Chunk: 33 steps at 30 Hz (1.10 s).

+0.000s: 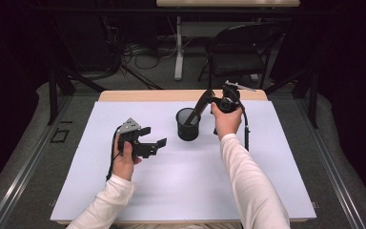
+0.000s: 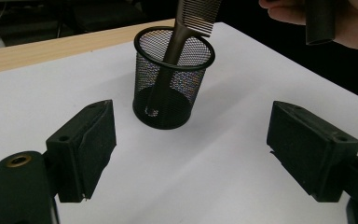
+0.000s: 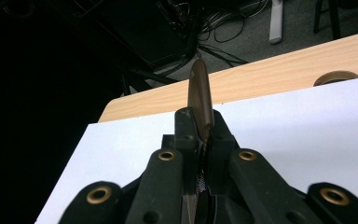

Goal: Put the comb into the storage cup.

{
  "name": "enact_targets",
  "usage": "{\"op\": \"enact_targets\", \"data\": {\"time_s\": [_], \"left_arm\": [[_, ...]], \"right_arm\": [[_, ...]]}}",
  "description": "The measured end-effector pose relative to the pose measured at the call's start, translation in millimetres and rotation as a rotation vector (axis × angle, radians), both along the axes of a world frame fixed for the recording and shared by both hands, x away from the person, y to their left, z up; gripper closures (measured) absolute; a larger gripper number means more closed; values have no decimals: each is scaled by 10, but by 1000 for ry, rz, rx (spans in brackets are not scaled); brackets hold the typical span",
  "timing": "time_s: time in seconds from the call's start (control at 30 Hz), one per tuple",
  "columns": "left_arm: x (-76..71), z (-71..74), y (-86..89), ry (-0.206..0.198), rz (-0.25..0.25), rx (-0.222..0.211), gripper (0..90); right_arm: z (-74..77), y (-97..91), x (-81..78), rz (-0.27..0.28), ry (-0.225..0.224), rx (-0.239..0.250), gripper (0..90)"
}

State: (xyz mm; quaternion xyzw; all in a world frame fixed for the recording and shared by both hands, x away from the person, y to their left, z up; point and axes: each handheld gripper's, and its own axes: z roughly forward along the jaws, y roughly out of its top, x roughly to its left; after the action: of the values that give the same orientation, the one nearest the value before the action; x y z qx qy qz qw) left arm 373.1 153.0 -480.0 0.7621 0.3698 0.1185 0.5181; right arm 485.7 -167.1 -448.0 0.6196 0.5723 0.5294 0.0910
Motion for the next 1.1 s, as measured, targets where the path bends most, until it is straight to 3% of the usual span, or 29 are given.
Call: {"op": "enact_targets", "data": {"time_s": [0.8,1.1], "left_arm": [[2,-4,-1,3,1,5,161],[4,-5,1,3,2,7,161]], "right_arm": [[-31,-54,2,-7,5,11,800],[-33,-62,-6,-18,-12,16,668]]}}
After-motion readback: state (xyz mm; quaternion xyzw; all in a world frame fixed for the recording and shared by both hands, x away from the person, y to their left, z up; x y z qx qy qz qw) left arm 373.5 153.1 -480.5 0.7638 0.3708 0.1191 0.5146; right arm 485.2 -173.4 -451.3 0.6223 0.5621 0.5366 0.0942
